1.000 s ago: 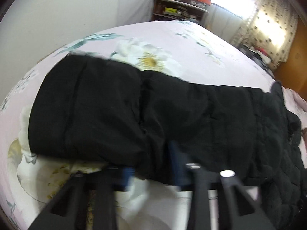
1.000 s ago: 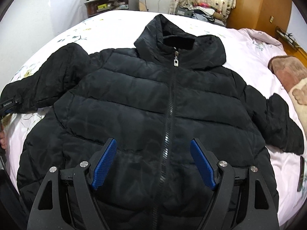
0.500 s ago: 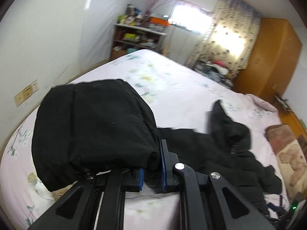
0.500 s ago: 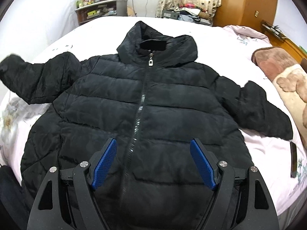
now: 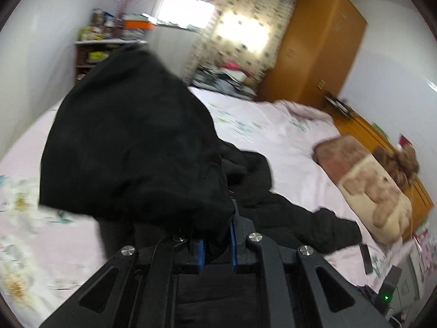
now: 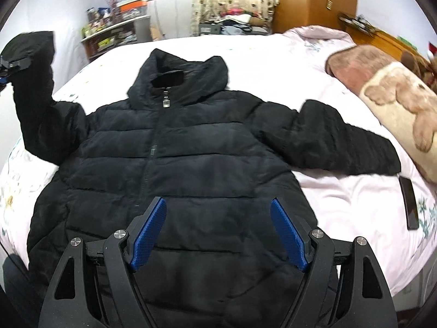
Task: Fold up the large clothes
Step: 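Grasp the sleeve cuff with the left tool and fold it across the jacket body, then open the left tool to release the folded sleeve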
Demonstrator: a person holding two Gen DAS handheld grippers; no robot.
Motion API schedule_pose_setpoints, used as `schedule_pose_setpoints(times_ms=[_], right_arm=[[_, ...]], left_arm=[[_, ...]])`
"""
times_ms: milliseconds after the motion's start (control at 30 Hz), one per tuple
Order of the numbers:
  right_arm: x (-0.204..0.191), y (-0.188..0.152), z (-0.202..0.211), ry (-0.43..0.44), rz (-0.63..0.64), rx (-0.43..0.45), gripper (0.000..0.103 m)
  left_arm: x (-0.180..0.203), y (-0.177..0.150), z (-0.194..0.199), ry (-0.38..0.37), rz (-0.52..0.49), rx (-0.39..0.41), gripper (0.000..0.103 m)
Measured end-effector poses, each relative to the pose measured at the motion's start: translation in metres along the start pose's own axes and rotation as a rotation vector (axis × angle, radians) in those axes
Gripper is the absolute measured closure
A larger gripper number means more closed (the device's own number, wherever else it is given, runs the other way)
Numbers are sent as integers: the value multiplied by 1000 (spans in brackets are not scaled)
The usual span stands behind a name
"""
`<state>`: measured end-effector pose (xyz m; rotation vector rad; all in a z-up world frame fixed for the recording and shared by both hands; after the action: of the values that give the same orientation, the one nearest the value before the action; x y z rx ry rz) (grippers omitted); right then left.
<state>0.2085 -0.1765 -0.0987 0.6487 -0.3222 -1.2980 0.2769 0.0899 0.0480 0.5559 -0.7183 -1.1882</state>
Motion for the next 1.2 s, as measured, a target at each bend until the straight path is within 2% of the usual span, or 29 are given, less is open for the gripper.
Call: schedule_pose_setpoints(times_ms=[133,433,500,533,567,633,733,800,833,900,1000,1067,1100,1133,1200], right_arm=[[24,-8,-6,-11,-40,-11,24],[65,-24,-23,-28,-105,-46,24],[69,-24,-25,-32,-110,-47,24],[70,-23,-26,-34,-111,-46,24],[71,-22,-27,-34,-113,-46,25],[71,-19,-27,-33,-116,-39,24],[68,-12,-28,-31,-112,-25,24],[65,-8,-28,-26,-109,-17,24],[62,-4,-28,-21,-105,-11,24],[56,3,-29,-12,-91,2,25],[48,17,-39,5,-67,16,26],[43,29,-53,27,-59,11,42],[41,37,-66,29,-52,-5,57],[40,43,-75,29,-46,-11,67],[39,59,-102,47,-41,-25,68]], left_arm=[[52,-26,-42,-60,-48,-83,89],[110,-90,-123,-101,-139,-254,87],[112,-96,-128,-128,-138,-285,82],[115,-97,-128,-147,-131,-300,71],[118,-97,-127,-170,-122,-307,52],[119,-92,-117,-213,-113,-288,35],[118,-83,-96,-269,-111,-258,30],[112,-74,-83,-279,-118,-220,30],[104,-69,-79,-267,-120,-194,30],[73,-57,-77,-193,-112,-147,30],[9,-44,-93,-14,-77,-126,30],[-35,-43,-110,89,-33,-148,43],[-54,-45,-119,126,-13,-164,46],[-70,-48,-127,157,8,-184,49],[-94,-56,-143,195,44,-218,52]])
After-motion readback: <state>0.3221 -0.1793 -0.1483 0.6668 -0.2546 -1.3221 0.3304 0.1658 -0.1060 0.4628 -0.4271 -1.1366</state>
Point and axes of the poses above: each gripper's, at about its wrist camera, not at the fingertips, and z roughly against the way its jaws point, x to its right, y to its top, the point moved 6 cm from there along -z, roughly the way its jaws point, and after that the axes turned 10 degrees about y, right-handed, at the moved point
